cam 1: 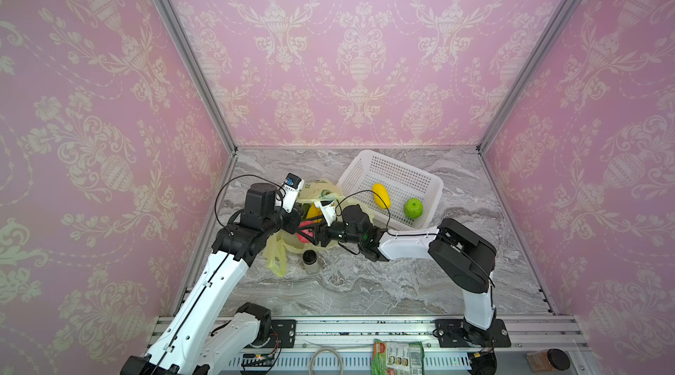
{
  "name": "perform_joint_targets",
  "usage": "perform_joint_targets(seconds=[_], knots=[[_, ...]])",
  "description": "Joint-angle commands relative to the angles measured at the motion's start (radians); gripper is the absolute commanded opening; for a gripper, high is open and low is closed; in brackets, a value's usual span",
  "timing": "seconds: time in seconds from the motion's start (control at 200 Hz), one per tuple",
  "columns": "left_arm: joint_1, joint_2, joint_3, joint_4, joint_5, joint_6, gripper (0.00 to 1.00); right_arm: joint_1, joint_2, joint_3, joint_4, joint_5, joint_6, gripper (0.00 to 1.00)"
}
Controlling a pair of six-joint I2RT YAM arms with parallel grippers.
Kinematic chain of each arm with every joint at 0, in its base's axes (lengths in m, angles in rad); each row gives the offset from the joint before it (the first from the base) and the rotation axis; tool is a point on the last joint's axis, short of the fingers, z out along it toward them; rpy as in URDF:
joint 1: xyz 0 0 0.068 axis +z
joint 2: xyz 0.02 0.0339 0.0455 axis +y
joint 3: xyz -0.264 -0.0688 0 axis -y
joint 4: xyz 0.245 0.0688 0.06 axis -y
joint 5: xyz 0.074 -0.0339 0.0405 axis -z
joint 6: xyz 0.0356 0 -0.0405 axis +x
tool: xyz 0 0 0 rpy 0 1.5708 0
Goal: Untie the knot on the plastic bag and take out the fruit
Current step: 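Reach the right gripper into the bag and grasp the pink fruit, then lift the pink fruit out of the bag with the right gripper toward the basket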
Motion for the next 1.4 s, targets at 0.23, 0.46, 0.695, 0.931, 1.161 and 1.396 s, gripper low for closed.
perform_joint_targets(seconds=[0.23, 0.46, 0.695, 0.931, 1.161, 1.396], knots=[[0.005, -0.002, 0.005, -0.011, -0.022, -0.008, 0.00, 0.091, -0.050, 0.063, -0.205, 0.133, -0.216, 0.21], [0.005, -0.001, 0.005, -0.012, -0.026, -0.009, 0.00, 0.118, -0.234, -0.075, -0.201, 0.181, -0.362, 0.21], [0.005, -0.001, 0.005, -0.013, -0.034, -0.009, 0.00, 0.118, -0.465, -0.238, -0.181, 0.208, -0.464, 0.19], [0.006, -0.004, 0.005, -0.012, -0.031, -0.009, 0.00, 0.057, -0.653, -0.312, -0.264, 0.552, -0.508, 0.12], [0.005, 0.005, 0.008, -0.020, -0.031, -0.006, 0.00, -0.174, -0.851, -0.427, -0.354, 0.630, -0.375, 0.09], [0.006, 0.001, 0.009, -0.022, -0.018, -0.007, 0.00, -0.396, -0.847, -0.413, -0.505, 0.690, -0.238, 0.11]])
